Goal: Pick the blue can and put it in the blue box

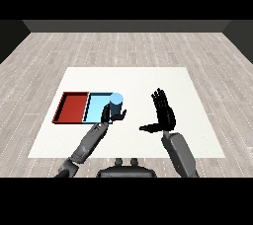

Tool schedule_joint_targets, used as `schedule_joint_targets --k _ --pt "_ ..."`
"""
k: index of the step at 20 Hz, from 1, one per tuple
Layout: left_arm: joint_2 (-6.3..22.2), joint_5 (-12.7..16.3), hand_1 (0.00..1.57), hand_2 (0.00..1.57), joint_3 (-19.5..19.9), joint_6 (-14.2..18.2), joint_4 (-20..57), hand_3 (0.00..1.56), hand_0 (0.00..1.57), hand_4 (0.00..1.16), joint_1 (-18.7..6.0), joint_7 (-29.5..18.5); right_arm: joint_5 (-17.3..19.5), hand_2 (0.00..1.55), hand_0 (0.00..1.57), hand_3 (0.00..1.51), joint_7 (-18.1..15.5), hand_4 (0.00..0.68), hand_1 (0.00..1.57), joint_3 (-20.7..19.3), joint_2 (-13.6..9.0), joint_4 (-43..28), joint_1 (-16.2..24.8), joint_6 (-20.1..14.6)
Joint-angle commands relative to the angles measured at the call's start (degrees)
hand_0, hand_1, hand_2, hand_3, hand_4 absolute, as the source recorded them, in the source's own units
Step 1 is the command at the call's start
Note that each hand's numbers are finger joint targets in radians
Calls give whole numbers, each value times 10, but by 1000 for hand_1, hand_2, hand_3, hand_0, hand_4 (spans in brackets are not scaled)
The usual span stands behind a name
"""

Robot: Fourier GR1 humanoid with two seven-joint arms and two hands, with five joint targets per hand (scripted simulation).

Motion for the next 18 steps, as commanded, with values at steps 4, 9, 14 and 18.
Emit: schedule_joint_targets --k 4,9,14,18 --pt "68 -4 1571 1571 54 -20 20 1503 1571 1134 -13 30 -41 0 0 0 24 0 0 -93 -49 -83 69 5" --pt "114 19 1571 1571 118 -41 114 1498 1571 1108 -41 65 -19 0 0 0 -8 0 0 -88 -28 -38 69 9" --pt "141 11 1571 1571 150 -47 221 1517 1571 1068 -94 95 -13 0 0 0 6 0 0 -101 -12 27 -8 -4" --pt "146 -15 1571 1571 158 -38 348 1486 1571 1051 -161 103 -2 0 0 0 -23 0 0 -100 -18 36 35 17"
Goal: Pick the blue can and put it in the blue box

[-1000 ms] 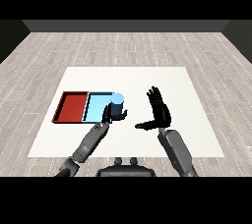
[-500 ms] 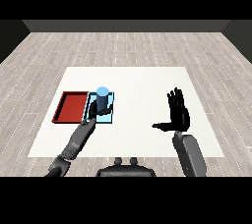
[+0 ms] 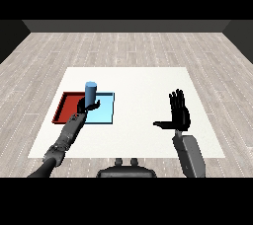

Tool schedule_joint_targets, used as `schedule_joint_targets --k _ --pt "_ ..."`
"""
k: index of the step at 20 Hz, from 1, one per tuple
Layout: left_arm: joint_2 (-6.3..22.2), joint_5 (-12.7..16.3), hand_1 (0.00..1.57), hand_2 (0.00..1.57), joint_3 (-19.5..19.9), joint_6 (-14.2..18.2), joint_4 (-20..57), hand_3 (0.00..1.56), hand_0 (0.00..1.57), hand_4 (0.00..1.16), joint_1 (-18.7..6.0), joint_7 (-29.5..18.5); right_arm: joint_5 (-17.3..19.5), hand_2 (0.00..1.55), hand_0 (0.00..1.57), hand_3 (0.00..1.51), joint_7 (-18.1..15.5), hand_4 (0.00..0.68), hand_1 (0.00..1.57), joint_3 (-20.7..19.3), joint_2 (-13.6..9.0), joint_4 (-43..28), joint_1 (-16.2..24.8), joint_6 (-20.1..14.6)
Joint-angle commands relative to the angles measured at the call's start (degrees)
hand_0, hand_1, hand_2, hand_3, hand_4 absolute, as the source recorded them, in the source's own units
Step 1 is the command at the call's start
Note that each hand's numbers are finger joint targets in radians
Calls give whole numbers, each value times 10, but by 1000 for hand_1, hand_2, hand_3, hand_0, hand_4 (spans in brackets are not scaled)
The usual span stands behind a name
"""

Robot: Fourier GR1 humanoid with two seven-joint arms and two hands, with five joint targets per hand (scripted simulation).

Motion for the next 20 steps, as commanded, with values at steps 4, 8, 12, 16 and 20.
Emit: schedule_joint_targets --k 4,8,12,16,20 --pt "10 -37 1571 1536 6 10 162 1413 1571 966 -68 39 -4 0 0 0 -37 0 0 -10 23 62 7 20" --pt "-29 -61 1571 1467 -10 13 219 1188 1571 938 -83 58 -19 0 0 0 -12 0 0 -37 0 84 -23 32" --pt "-52 -74 1482 1409 -19 15 242 881 1482 869 -81 73 -29 0 0 0 -53 0 0 -68 9 172 -63 50" --pt "-57 -60 1571 1431 -1 -5 256 0 1571 781 -60 81 -30 0 0 0 -47 0 0 -53 10 120 -25 58" --pt "-47 -95 861 878 -30 -23 272 478 861 651 -87 110 -12 0 0 0 -67 0 0 -37 28 110 -2 50"
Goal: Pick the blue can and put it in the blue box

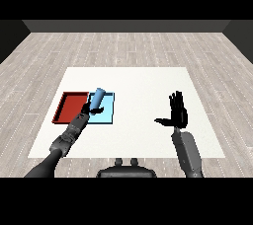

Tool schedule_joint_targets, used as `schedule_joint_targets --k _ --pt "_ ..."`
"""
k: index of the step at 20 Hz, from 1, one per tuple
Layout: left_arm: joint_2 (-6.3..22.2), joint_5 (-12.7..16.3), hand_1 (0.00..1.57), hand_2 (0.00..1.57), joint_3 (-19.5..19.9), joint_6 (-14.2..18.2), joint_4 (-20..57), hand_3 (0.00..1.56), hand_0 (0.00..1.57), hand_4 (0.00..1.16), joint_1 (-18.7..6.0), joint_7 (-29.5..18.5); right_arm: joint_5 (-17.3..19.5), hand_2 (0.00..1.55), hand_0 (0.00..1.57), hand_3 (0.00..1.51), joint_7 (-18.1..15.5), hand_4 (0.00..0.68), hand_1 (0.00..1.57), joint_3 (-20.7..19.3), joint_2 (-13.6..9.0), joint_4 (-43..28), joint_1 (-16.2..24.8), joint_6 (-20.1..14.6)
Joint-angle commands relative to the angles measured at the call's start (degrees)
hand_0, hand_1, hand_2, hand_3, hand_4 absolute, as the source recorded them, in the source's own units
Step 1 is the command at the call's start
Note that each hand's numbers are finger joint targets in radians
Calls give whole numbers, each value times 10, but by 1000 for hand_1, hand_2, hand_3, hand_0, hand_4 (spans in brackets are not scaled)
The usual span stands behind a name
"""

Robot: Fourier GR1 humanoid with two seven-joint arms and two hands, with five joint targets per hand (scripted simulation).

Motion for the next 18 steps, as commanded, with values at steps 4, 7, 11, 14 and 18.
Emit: schedule_joint_targets --k 4,7,11,14,18 --pt "-9 -20 0 0 -11 14 38 0 0 0 28 32 -5 0 0 0 1 0 0 8 11 -31 17 8" --pt "5 -12 0 0 4 58 22 0 0 0 28 -5 -7 0 0 0 16 0 0 -2 7 -45 23 -3" --pt "-13 49 0 0 71 178 -63 0 0 0 65 -134 0 0 0 0 -11 0 0 18 24 -36 32 15" --pt "-3 65 0 0 91 172 -132 0 0 0 40 -201 -10 0 0 0 -13 0 0 -2 19 -9 0 20" --pt "-38 81 0 0 90 84 -235 0 0 0 89 -319 -28 0 0 0 32 0 0 2 10 -55 14 18"
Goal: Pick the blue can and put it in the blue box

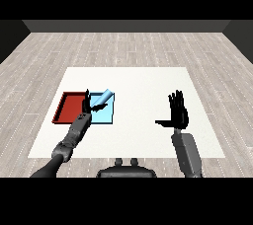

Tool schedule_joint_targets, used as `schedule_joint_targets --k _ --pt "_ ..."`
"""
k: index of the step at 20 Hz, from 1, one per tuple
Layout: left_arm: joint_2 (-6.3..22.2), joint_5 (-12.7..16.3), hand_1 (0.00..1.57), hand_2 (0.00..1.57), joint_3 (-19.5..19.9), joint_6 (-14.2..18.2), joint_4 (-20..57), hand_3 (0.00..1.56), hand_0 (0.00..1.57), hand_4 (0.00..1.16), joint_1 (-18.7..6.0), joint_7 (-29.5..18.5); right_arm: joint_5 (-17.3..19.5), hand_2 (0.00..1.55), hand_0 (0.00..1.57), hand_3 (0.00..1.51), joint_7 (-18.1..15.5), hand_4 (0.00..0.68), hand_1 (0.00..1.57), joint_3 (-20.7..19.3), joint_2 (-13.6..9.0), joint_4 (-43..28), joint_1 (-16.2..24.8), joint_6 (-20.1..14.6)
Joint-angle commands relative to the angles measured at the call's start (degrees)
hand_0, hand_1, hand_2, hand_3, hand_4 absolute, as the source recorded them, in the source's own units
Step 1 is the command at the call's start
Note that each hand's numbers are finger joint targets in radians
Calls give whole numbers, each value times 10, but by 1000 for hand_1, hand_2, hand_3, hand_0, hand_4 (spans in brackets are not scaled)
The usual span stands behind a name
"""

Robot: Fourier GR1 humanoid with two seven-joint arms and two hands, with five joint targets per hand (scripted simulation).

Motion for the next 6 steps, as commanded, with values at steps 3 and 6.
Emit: schedule_joint_targets --k 3,6 --pt "0 30 0 0 3 -103 -163 0 0 0 70 -146 27 0 0 0 2 0 0 12 -9 -4 20 -4" --pt "-28 39 0 0 -22 -132 -253 0 0 0 136 -159 25 0 0 0 9 0 0 9 -16 -11 30 -1"
